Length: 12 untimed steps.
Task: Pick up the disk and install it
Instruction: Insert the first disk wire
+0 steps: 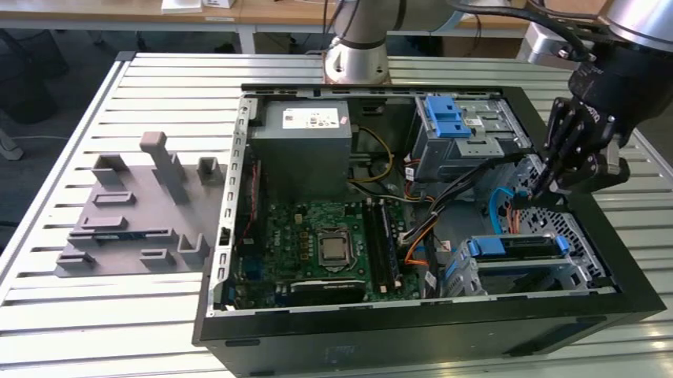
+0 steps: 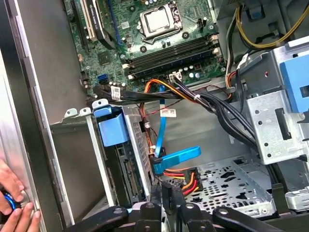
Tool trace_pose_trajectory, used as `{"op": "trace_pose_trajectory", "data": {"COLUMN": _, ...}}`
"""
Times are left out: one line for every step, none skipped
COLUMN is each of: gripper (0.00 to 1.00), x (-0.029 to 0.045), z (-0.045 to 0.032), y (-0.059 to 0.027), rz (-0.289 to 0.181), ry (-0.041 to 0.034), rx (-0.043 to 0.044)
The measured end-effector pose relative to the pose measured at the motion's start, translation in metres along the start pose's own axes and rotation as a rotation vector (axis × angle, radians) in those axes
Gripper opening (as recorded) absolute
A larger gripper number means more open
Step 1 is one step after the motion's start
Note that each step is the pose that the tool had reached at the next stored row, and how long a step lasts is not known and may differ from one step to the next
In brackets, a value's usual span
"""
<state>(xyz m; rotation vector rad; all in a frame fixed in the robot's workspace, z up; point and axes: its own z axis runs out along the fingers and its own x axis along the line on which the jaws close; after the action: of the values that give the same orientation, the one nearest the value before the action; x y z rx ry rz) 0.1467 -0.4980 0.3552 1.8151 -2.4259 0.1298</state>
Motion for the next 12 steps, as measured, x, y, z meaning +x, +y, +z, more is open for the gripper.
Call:
{"op": "trace_pose_trajectory", "data": {"gripper": 0.24, "x": -0.0007, "z": -0.0007, "y": 0.0002, "rz": 0.0, "ry": 0.0, "rx": 0.0}}
{"op": "trace_pose_trajectory", "data": {"gripper": 0.24, "x": -0.0016, "z": -0.0015, "y": 0.0005, "rz": 0.0, "ry": 0.0002, "rx": 0.0}}
{"op": "trace_pose_trajectory", "data": {"gripper": 0.24, "x": -0.0026, "z": -0.0022, "y": 0.0008, "rz": 0.0, "ry": 0.0001, "rx": 0.0}}
{"op": "trace_pose_trajectory", "data": {"gripper": 0.24, "x": -0.0036, "z": -0.0028, "y": 0.0011, "rz": 0.0, "ry": 0.0002, "rx": 0.0}}
{"op": "trace_pose_trajectory", "data": {"gripper": 0.24, "x": -0.0047, "z": -0.0031, "y": 0.0014, "rz": 0.0, "ry": 0.0003, "rx": 0.0}}
{"op": "trace_pose_trajectory", "data": {"gripper": 0.24, "x": -0.0059, "z": -0.0033, "y": 0.0018, "rz": 0.0, "ry": 0.0001, "rx": -0.0001}}
{"op": "trace_pose_trajectory", "data": {"gripper": 0.24, "x": -0.0069, "z": -0.0034, "y": 0.002, "rz": 0.0, "ry": 0.0002, "rx": -0.0003}}
{"op": "trace_pose_trajectory", "data": {"gripper": 0.24, "x": -0.0077, "z": -0.0035, "y": 0.0019, "rz": 0.0, "ry": 0.0005, "rx": -0.0006}}
{"op": "trace_pose_trajectory", "data": {"gripper": 0.24, "x": -0.0083, "z": -0.0036, "y": 0.0016, "rz": 0.0, "ry": 0.0018, "rx": -0.0011}}
{"op": "trace_pose_trajectory", "data": {"gripper": 0.24, "x": -0.0086, "z": -0.0035, "y": 0.0012, "rz": 0.0, "ry": 0.0042, "rx": -0.0014}}
{"op": "trace_pose_trajectory", "data": {"gripper": 0.24, "x": -0.0087, "z": -0.0034, "y": 0.0007, "rz": 0.0, "ry": 0.0101, "rx": -0.0007}}
{"op": "trace_pose_trajectory", "data": {"gripper": 0.24, "x": -0.009, "z": -0.0032, "y": 0.0002, "rz": 0.0, "ry": 0.0159, "rx": -0.0001}}
